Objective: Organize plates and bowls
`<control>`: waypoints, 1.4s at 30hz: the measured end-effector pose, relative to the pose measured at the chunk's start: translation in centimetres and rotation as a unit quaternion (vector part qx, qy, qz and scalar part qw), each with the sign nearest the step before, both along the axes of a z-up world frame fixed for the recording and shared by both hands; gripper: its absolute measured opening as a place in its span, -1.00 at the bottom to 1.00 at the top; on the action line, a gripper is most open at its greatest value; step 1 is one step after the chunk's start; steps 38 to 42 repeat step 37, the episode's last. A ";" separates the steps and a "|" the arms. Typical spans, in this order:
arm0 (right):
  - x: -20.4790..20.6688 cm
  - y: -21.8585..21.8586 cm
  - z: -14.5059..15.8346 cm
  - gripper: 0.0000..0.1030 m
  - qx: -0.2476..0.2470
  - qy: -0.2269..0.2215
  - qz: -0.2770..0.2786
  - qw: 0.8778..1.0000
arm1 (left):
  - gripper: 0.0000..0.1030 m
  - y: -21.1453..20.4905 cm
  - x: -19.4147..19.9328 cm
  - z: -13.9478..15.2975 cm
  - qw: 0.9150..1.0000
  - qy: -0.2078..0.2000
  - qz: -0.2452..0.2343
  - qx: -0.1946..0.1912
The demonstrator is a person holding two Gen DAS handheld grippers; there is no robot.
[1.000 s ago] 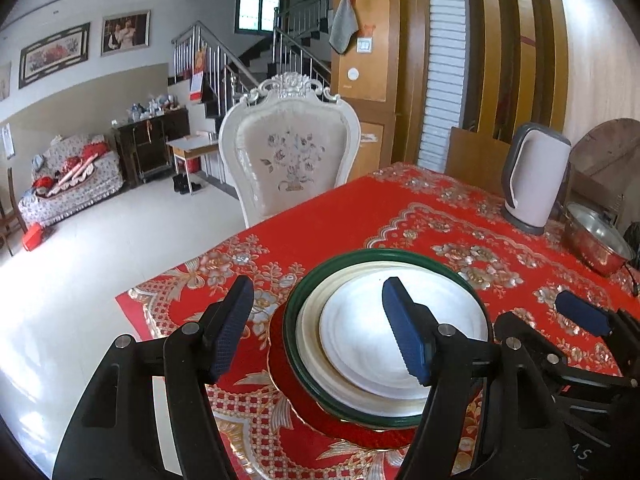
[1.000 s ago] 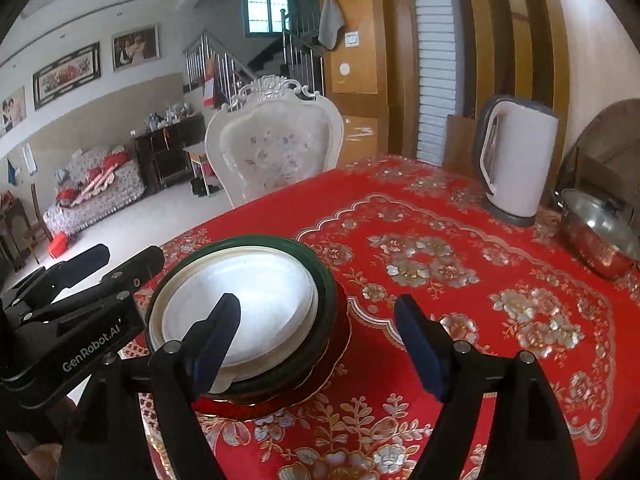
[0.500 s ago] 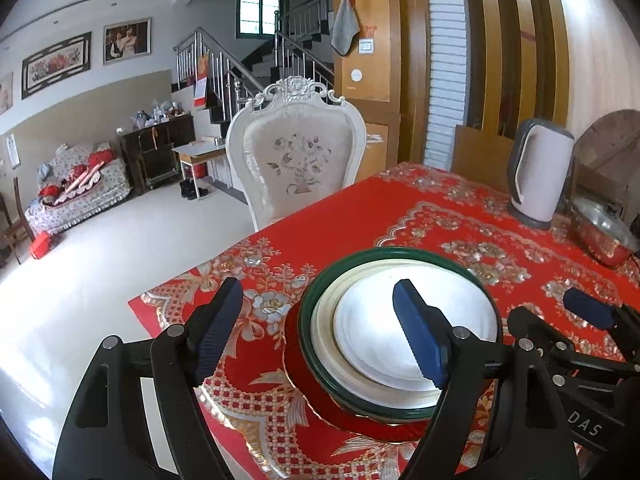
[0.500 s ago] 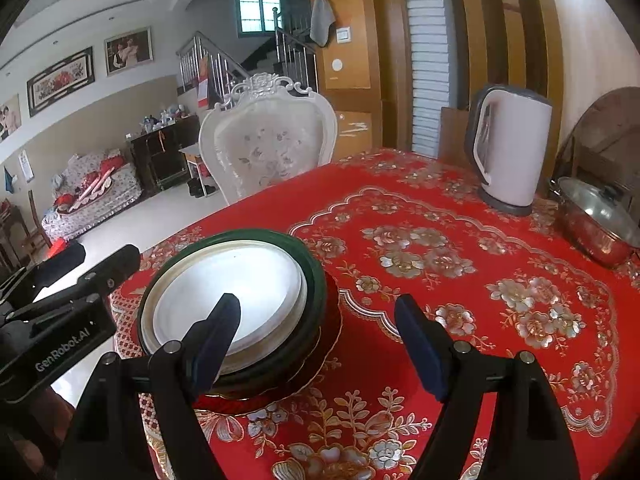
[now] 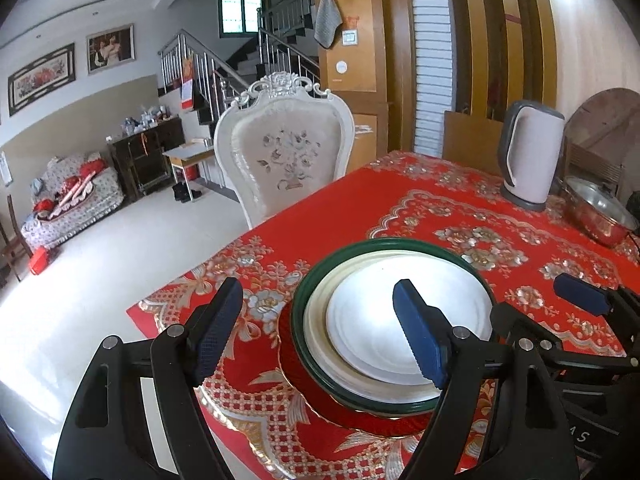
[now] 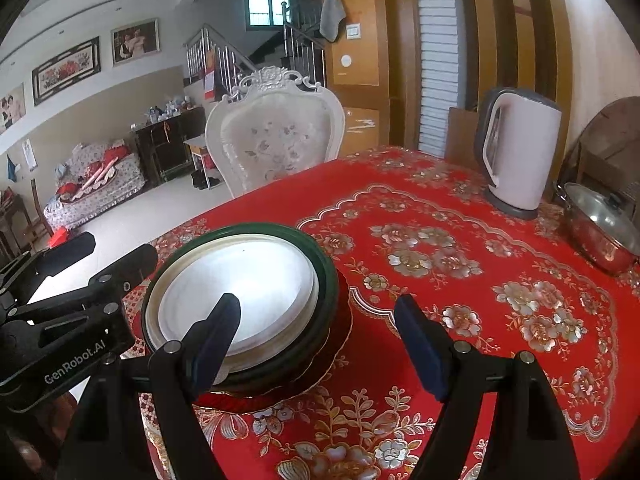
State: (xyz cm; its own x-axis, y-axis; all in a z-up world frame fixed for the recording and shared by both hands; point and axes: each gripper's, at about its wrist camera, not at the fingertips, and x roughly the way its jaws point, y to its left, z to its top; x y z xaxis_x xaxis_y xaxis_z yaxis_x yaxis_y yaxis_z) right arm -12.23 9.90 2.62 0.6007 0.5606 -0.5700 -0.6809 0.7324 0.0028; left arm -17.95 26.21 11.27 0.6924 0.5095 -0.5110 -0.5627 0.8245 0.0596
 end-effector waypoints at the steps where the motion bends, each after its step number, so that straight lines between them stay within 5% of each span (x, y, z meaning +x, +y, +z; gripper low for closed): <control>1: 0.0 0.0 0.0 0.55 0.001 0.002 0.002 1.000 | 0.53 -0.1 0.0 0.0 1.000 0.000 -0.001 0.002; 42: 0.2 -1.1 0.0 0.55 -0.002 0.015 -0.006 1.000 | 0.53 -0.8 -0.5 0.4 1.000 -0.007 -0.019 0.006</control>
